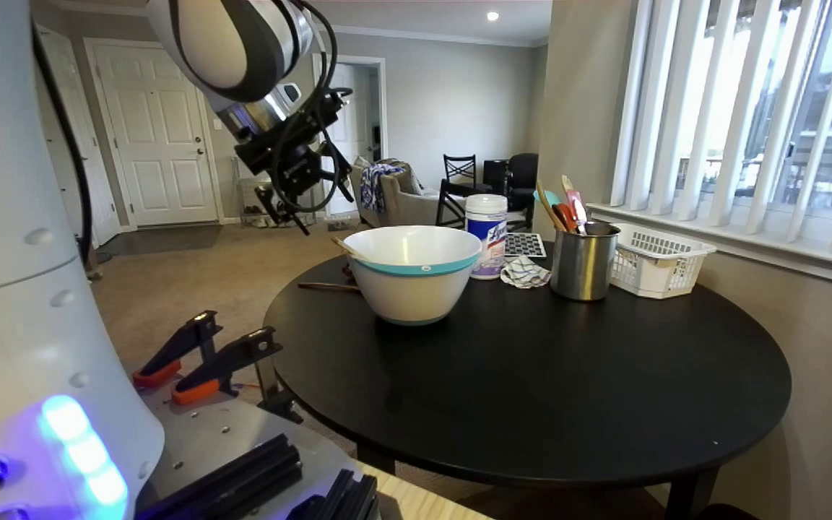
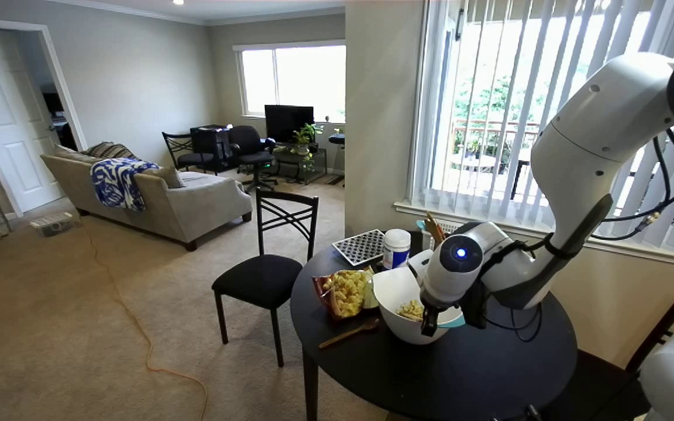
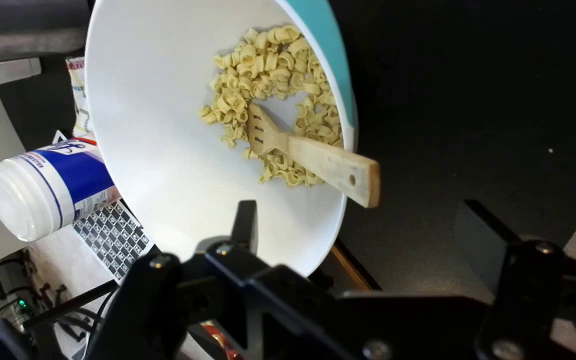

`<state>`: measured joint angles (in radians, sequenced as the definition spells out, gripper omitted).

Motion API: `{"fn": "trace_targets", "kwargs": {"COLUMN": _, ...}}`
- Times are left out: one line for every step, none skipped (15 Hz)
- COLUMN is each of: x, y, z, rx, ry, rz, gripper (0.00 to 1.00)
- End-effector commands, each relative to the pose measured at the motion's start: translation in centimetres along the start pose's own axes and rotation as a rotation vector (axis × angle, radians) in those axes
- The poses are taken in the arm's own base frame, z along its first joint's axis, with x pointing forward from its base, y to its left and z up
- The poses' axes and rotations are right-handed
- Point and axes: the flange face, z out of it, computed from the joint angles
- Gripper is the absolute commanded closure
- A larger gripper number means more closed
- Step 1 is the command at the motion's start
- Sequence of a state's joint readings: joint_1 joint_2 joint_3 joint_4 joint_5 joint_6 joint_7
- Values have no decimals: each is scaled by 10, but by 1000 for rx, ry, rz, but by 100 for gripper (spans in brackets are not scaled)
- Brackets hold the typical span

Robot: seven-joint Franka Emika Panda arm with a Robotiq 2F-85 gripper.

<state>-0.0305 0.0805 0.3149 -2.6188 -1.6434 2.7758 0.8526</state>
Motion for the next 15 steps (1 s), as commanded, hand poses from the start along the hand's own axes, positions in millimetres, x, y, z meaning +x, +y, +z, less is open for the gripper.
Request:
{"fn": "trace_targets", "kwargs": {"x": -1, "y": -5, "z": 11, "rx": -38, "ry": 25, "rz": -9, "gripper": 0}}
{"fn": "trace_targets", "kwargs": {"x": 0, "y": -4, "z": 13, "rx": -56, "ry": 39, "rz": -11, "gripper": 0}}
{"fn": "trace_targets", "kwargs": {"x": 0, "y": -3, "z": 16, "rx": -73, "ry": 47, "rz": -12, "gripper": 0}}
{"fn": "trace_targets", "kwargs": {"x": 0, "y": -1, "z": 21, "rx": -94, "ry": 58, "rz": -13, "gripper": 0}}
{"fn": "trace_targets", "kwargs": {"x": 0, "y": -1, "z": 27, "rx": -109, "ry": 63, "rz": -13, "gripper": 0}}
{"fn": "trace_targets", "kwargs": {"x": 0, "y": -2, "z": 36, "rx": -121, "ry": 64, "rz": -15, "gripper": 0}}
{"fn": "trace_targets", "kwargs": {"x": -1, "y": -5, "z": 44, "rx": -125, "ry": 59, "rz": -22, "gripper": 0}}
{"fn": "trace_targets", "kwargs": {"x": -2, "y": -9, "z": 52, "rx": -126, "ry": 55, "rz": -27, "gripper": 0}}
{"fn": "trace_targets", "kwargs": {"x": -4, "y": -14, "z": 58, "rx": -122, "ry": 47, "rz": -32, "gripper": 0}}
{"fn": "trace_targets", "kwargs": {"x": -6, "y": -19, "z": 64, "rx": -117, "ry": 40, "rz": -37, "gripper": 0}}
{"fn": "trace_targets", "kwargs": {"x": -8, "y": -23, "z": 70, "rx": -112, "ry": 32, "rz": -37, "gripper": 0}}
{"fn": "trace_targets", "kwargs": {"x": -9, "y": -26, "z": 76, "rx": -108, "ry": 26, "rz": -37, "gripper": 0}}
{"fn": "trace_targets", "kwargs": {"x": -10, "y": -29, "z": 80, "rx": -106, "ry": 22, "rz": -33, "gripper": 0}}
{"fn": "trace_targets", "kwargs": {"x": -9, "y": -30, "z": 81, "rx": -106, "ry": 23, "rz": -25, "gripper": 0}}
{"fn": "trace_targets", "kwargs": {"x": -7, "y": -31, "z": 82, "rx": -105, "ry": 28, "rz": -18, "gripper": 0}}
